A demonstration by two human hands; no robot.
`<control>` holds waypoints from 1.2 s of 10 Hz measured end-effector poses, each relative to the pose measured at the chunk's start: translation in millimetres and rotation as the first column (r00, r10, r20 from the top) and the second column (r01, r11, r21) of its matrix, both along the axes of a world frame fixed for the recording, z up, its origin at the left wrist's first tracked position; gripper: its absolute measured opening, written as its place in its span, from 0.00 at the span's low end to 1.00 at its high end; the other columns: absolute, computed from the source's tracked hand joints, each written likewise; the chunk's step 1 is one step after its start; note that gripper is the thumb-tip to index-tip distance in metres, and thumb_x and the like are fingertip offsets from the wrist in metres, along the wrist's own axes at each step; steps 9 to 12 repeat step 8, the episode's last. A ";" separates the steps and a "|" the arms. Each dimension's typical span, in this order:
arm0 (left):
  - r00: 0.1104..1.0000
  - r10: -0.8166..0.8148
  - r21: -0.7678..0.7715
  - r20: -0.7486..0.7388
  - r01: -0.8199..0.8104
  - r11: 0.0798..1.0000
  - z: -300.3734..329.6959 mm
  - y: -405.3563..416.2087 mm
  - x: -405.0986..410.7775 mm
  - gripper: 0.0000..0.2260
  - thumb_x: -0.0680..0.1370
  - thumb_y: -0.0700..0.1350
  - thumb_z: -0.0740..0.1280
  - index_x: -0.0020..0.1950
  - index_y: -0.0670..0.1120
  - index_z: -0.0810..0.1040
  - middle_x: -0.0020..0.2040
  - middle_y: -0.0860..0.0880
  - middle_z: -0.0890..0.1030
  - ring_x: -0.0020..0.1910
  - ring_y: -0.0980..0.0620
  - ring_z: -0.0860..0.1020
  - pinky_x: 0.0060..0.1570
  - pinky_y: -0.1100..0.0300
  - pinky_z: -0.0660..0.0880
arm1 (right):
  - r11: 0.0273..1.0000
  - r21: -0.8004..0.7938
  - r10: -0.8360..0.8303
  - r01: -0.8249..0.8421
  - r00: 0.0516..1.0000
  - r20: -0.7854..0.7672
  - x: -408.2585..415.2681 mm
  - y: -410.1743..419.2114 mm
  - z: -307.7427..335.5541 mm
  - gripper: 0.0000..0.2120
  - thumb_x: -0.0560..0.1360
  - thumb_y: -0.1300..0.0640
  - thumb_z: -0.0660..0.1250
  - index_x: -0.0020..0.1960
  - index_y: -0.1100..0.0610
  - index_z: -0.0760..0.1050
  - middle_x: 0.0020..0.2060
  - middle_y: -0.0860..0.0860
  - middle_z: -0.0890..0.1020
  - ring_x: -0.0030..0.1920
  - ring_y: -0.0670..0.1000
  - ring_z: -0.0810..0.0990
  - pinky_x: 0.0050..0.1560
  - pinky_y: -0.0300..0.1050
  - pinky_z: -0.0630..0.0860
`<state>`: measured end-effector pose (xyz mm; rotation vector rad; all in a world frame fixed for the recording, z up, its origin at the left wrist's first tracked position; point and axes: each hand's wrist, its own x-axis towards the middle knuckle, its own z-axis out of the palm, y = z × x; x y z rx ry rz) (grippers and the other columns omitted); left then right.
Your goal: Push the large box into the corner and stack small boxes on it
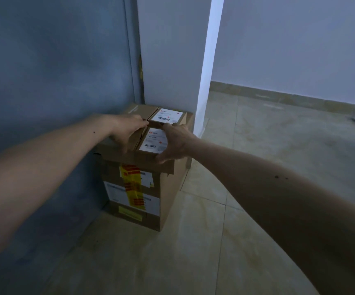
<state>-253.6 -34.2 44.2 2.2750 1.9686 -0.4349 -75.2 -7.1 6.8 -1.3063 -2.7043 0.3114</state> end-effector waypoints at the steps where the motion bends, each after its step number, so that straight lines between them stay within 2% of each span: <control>1: 1.000 -0.013 -0.026 0.000 0.013 1.000 -1.3 7.1 -9.5 0.48 0.63 0.45 0.80 0.77 0.45 0.56 0.74 0.46 0.64 0.71 0.46 0.63 0.70 0.51 0.64 | 0.999 0.026 0.025 -0.025 1.000 -0.017 -6.8 3.8 -5.9 0.34 0.66 0.40 0.74 0.65 0.57 0.68 0.60 0.55 0.74 0.61 0.57 0.71 0.51 0.45 0.67; 2: 0.999 -0.026 0.010 0.020 0.026 1.000 -6.3 5.4 -17.2 0.45 0.65 0.45 0.79 0.76 0.45 0.59 0.76 0.46 0.64 0.74 0.46 0.62 0.72 0.53 0.60 | 0.997 0.064 0.033 -0.029 0.998 -0.054 -11.4 2.6 -11.7 0.32 0.69 0.40 0.72 0.65 0.57 0.71 0.65 0.56 0.72 0.66 0.58 0.68 0.54 0.49 0.70; 3: 0.998 -0.063 0.129 0.028 0.059 0.990 -13.8 4.2 -28.9 0.42 0.65 0.45 0.79 0.75 0.47 0.64 0.75 0.47 0.67 0.72 0.46 0.66 0.71 0.52 0.63 | 0.990 0.137 0.040 -0.026 0.994 -0.101 -16.0 0.3 -17.9 0.31 0.71 0.39 0.69 0.66 0.57 0.72 0.67 0.57 0.70 0.67 0.59 0.66 0.55 0.52 0.73; 4: 0.993 -0.095 0.226 0.065 0.078 0.971 -20.8 2.7 -36.6 0.36 0.64 0.44 0.79 0.70 0.49 0.72 0.68 0.48 0.76 0.65 0.47 0.74 0.64 0.52 0.72 | 0.987 0.164 0.029 -0.004 0.988 -0.151 -20.1 -3.1 -21.0 0.30 0.72 0.41 0.69 0.67 0.57 0.71 0.66 0.56 0.71 0.66 0.57 0.67 0.49 0.49 0.72; 5: 0.987 -0.121 0.286 0.110 0.085 0.954 -25.6 1.5 -38.5 0.29 0.64 0.44 0.79 0.65 0.48 0.78 0.63 0.48 0.80 0.60 0.48 0.78 0.60 0.51 0.74 | 0.981 0.193 0.016 0.016 0.986 -0.163 -22.7 -5.3 -23.4 0.30 0.73 0.42 0.69 0.68 0.57 0.70 0.67 0.55 0.71 0.67 0.56 0.67 0.53 0.51 0.75; 6: 0.985 -0.121 0.306 0.122 0.079 0.949 -24.7 -2.9 -35.3 0.28 0.65 0.43 0.78 0.64 0.47 0.78 0.64 0.49 0.79 0.60 0.48 0.78 0.59 0.51 0.75 | 0.978 0.206 0.007 0.026 0.987 -0.160 -22.4 -6.8 -24.6 0.29 0.73 0.42 0.68 0.68 0.56 0.71 0.66 0.55 0.71 0.67 0.56 0.67 0.53 0.50 0.75; 7: 0.971 -0.131 0.290 0.202 0.069 0.955 -29.1 -2.8 -34.1 0.25 0.68 0.47 0.76 0.65 0.50 0.77 0.63 0.50 0.80 0.60 0.49 0.78 0.58 0.52 0.76 | 0.986 0.168 0.003 0.021 0.990 -0.144 -21.0 -8.9 -22.8 0.30 0.73 0.42 0.68 0.70 0.56 0.68 0.68 0.55 0.70 0.69 0.56 0.66 0.54 0.51 0.75; 8: 0.959 -0.092 0.330 0.270 -0.003 0.944 -30.1 -13.7 -25.1 0.29 0.71 0.45 0.74 0.70 0.53 0.71 0.70 0.48 0.74 0.69 0.44 0.71 0.65 0.47 0.70 | 0.990 0.134 -0.007 0.039 0.972 -0.233 -7.4 -18.0 -23.0 0.35 0.72 0.40 0.68 0.73 0.54 0.64 0.73 0.54 0.66 0.73 0.56 0.62 0.60 0.55 0.73; 12: 0.959 -0.092 0.330 0.270 -0.003 0.944 -30.1 -13.7 -25.1 0.29 0.71 0.45 0.74 0.70 0.53 0.71 0.70 0.48 0.74 0.69 0.44 0.71 0.65 0.47 0.70 | 0.990 0.134 -0.007 0.039 0.972 -0.233 -7.4 -18.0 -23.0 0.35 0.72 0.40 0.68 0.73 0.54 0.64 0.73 0.54 0.66 0.73 0.56 0.62 0.60 0.55 0.73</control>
